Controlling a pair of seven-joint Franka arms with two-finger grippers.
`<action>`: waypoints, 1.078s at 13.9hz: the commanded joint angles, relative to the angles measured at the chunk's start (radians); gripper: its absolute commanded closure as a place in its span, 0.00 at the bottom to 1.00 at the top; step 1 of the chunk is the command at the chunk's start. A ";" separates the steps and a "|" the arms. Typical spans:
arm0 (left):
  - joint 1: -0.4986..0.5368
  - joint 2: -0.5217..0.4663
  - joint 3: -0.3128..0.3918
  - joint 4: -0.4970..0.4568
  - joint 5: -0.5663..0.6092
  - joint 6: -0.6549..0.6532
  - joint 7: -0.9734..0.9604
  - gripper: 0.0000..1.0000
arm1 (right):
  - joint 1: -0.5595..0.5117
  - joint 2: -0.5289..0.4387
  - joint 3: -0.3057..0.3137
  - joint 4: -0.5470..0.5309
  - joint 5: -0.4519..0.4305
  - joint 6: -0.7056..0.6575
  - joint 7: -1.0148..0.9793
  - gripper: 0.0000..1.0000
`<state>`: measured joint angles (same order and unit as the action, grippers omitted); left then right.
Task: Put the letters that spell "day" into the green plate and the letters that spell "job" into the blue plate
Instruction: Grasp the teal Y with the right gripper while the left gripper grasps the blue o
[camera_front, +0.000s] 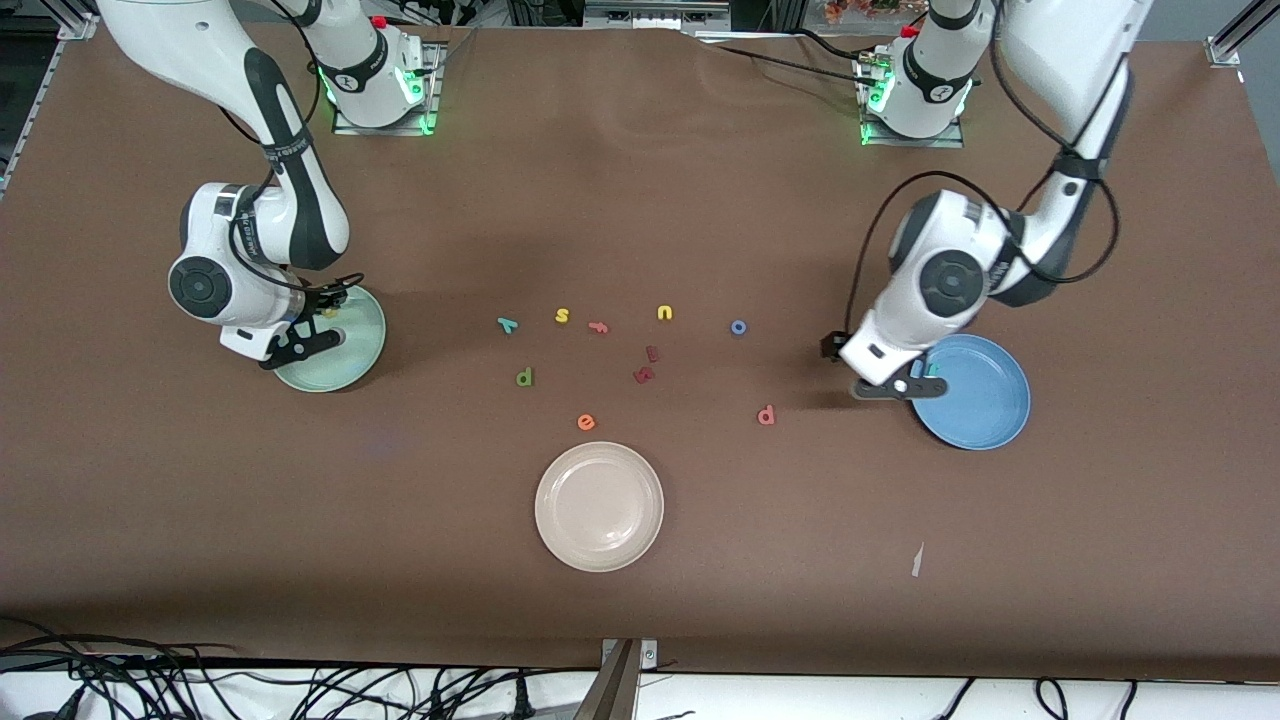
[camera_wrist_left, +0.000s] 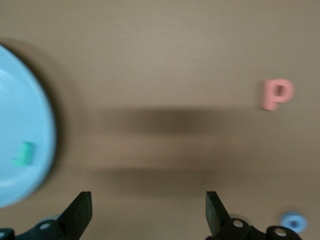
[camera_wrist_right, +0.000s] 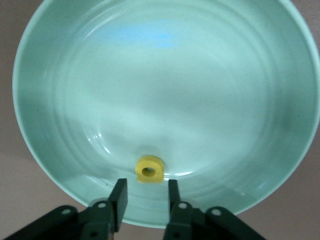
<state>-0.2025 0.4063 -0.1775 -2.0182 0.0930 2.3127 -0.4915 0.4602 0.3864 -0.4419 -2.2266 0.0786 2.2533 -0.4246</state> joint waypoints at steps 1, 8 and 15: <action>-0.102 0.051 0.007 0.016 -0.019 0.063 -0.143 0.00 | -0.006 -0.023 0.006 -0.002 0.021 -0.013 0.003 0.00; -0.232 0.112 0.007 0.016 -0.021 0.132 -0.314 0.07 | 0.009 -0.018 0.196 0.182 0.027 -0.150 0.318 0.00; -0.265 0.170 -0.003 0.059 -0.061 0.152 -0.383 0.32 | 0.014 0.072 0.413 0.205 0.026 0.058 0.383 0.00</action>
<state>-0.4369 0.5407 -0.1840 -2.0078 0.0676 2.4651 -0.8369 0.4792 0.4118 -0.0603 -2.0460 0.0972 2.2624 -0.0676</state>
